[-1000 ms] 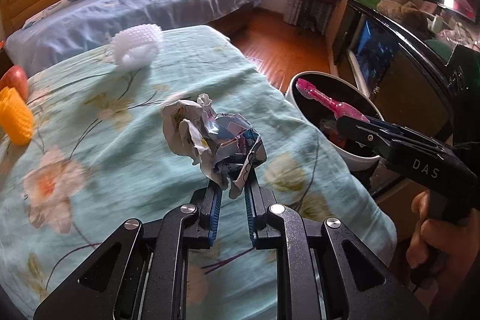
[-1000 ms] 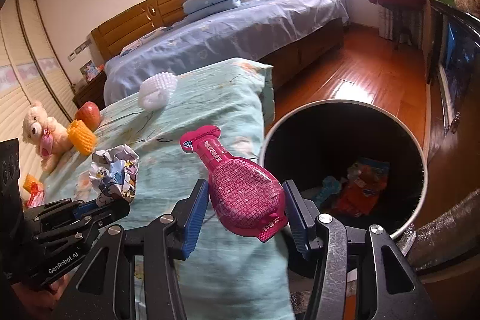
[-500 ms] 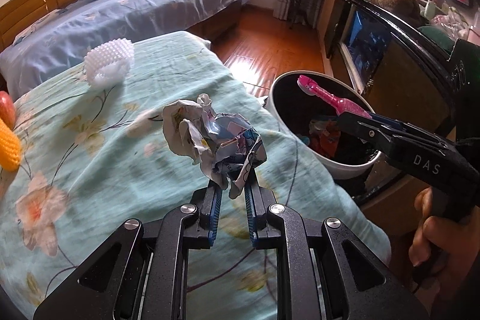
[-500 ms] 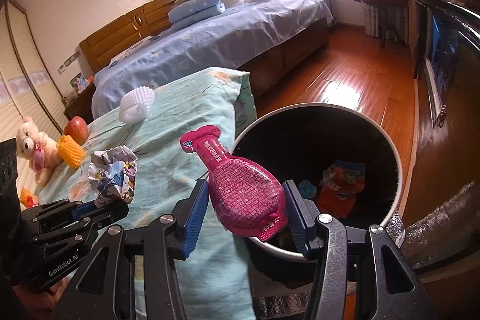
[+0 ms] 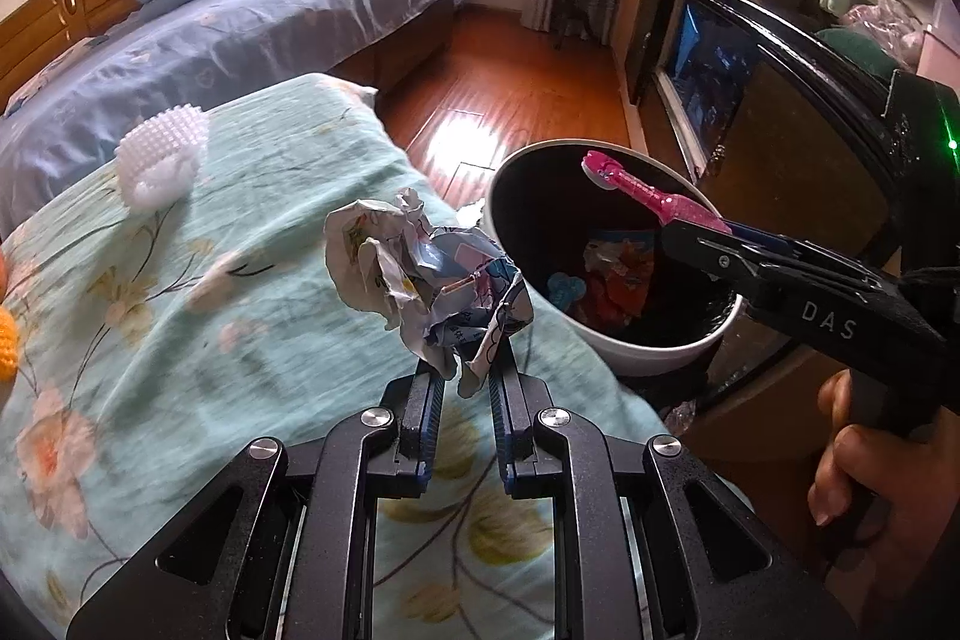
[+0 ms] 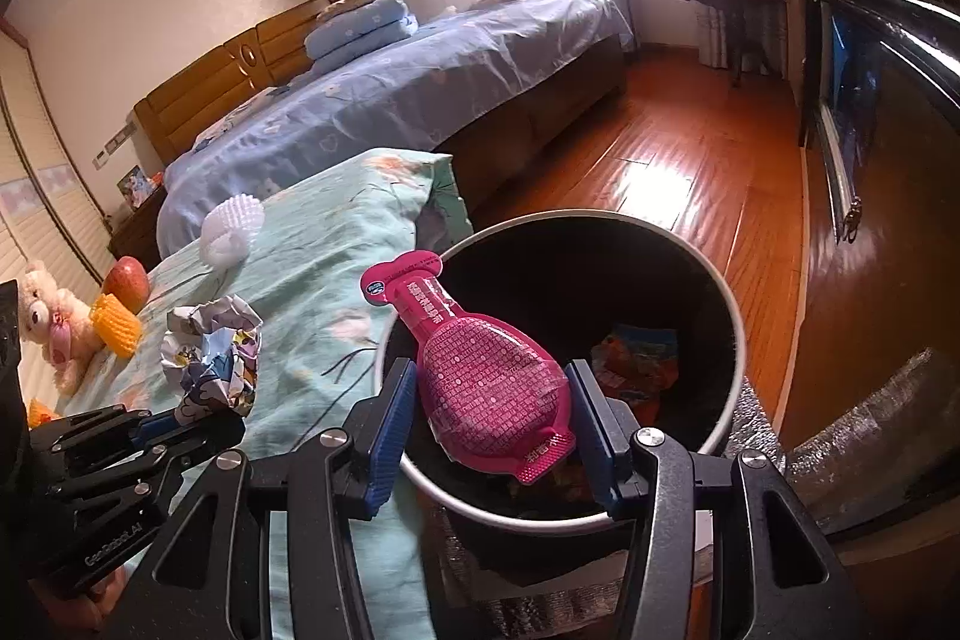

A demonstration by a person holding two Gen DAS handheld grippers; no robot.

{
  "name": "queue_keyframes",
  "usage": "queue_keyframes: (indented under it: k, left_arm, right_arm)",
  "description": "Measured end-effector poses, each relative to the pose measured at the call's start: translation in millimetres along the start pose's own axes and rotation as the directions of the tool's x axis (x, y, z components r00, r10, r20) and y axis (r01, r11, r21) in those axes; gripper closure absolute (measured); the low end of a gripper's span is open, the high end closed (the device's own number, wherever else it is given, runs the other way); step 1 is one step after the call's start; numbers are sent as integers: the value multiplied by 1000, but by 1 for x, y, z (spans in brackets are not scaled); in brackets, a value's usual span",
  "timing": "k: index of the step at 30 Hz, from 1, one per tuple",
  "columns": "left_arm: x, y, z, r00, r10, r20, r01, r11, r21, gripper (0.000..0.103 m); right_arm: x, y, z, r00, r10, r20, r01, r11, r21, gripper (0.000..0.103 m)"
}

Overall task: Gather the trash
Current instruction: 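Carry the foil wrapper with the left tool while the right tool carries the pink brush to the bin, then lower the foil wrapper with the left tool while the right tool lowers the pink brush into the bin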

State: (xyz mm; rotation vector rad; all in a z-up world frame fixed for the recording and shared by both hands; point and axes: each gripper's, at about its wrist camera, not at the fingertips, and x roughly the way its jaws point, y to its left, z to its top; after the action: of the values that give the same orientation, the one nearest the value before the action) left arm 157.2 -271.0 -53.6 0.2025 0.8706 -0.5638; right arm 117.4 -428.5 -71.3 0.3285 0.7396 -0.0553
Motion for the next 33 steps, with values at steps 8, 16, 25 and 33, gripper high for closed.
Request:
queue_keyframes:
  k: [8, 16, 25, 33]
  left_arm:
    - [13, -13, 11, 1000, -2, -11, 2, 1000, 26, 89]
    - [20, -25, 18, 1000, -13, -17, 14, 999, 47, 89]
    - [28, -37, 25, 999, -30, -25, 32, 997, 69, 89]
    - [33, -41, 30, 999, -32, -30, 34, 997, 76, 89]
  right_arm:
    - [6, -14, 5, 1000, -19, -3, 20, 1000, 19, 52]
    - [7, -25, 10, 999, -38, 0, 38, 999, 31, 52]
    - [13, -34, 13, 999, -50, -8, 50, 998, 45, 52]
    - [19, -40, 19, 998, -55, -15, 56, 997, 45, 52]
